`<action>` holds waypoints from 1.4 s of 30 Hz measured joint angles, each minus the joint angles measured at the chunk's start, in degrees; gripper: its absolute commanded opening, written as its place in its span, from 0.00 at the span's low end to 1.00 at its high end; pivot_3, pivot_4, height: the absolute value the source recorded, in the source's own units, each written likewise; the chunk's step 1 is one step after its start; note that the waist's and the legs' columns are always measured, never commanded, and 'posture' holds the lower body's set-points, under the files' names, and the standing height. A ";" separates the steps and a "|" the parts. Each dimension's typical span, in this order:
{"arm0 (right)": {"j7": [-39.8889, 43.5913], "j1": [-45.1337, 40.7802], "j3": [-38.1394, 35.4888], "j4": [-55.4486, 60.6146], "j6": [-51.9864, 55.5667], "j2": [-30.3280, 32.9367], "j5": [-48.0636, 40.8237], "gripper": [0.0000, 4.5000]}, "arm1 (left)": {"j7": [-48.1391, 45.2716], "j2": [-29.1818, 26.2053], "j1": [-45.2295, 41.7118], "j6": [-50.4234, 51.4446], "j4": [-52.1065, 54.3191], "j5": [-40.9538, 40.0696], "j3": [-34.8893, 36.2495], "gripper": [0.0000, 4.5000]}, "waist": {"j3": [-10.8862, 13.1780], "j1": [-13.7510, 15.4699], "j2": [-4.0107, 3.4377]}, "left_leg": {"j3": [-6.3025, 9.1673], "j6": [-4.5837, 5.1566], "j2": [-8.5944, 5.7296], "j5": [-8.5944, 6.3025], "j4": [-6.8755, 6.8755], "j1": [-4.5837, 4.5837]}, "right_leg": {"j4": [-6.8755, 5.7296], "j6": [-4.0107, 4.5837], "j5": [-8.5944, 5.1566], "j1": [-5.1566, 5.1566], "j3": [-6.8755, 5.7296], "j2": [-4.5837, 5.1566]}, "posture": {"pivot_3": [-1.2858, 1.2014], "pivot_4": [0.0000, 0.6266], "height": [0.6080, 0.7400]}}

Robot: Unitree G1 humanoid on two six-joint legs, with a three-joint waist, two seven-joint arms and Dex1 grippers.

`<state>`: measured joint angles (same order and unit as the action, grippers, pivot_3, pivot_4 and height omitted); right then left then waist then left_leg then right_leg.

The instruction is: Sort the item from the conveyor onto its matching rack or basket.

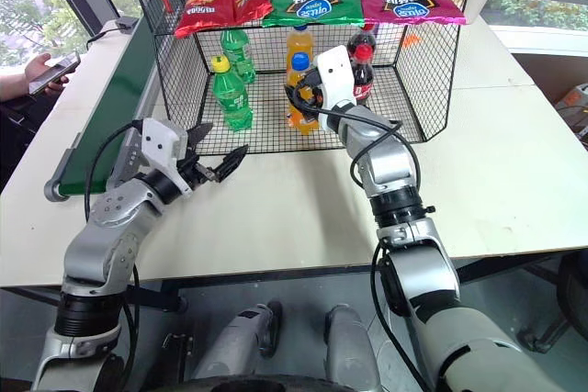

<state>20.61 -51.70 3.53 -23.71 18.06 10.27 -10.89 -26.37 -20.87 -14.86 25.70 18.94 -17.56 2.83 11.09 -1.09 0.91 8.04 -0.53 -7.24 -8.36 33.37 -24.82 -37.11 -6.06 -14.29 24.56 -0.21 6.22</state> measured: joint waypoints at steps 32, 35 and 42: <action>-0.57 -7.72 -2.18 -19.45 -15.56 -2.84 5.58 1.00 | 1.58 1.21 1.07 -0.26 0.02 1.90 -1.87 1.00 | 0.00 -0.03 -0.02 | -0.01 -0.13 0.22 0.07 -0.08 0.26 | -0.02 0.21 0.13 -0.10 0.17 -0.32 | 0.52 0.24 0.99; -0.92 -7.11 -2.71 -14.87 -13.72 -1.78 5.58 1.00 | 1.58 1.36 1.09 -0.28 0.00 1.92 -1.88 1.00 | 0.00 0.02 -0.02 | -0.01 -0.13 0.22 0.07 -0.08 0.26 | -0.02 0.21 0.13 -0.10 0.17 -0.32 | 0.52 0.24 0.99; 2.27 3.70 -2.81 2.98 -2.80 3.16 3.95 1.00 | 0.99 1.15 2.92 -0.29 0.47 1.73 -1.79 1.00 | -0.01 0.30 -0.02 | -0.03 -0.13 0.22 0.07 -0.09 0.26 | 0.01 0.21 0.12 -0.11 0.20 -0.30 | 0.52 0.24 0.99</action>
<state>22.88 -48.00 0.72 -20.73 15.26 13.42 -6.94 -25.38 -19.73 -11.94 25.41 19.41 -15.83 1.04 11.08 -0.79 0.89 8.00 -0.66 -7.02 -8.30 33.27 -24.55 -37.10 -5.85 -14.17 24.45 -0.01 5.92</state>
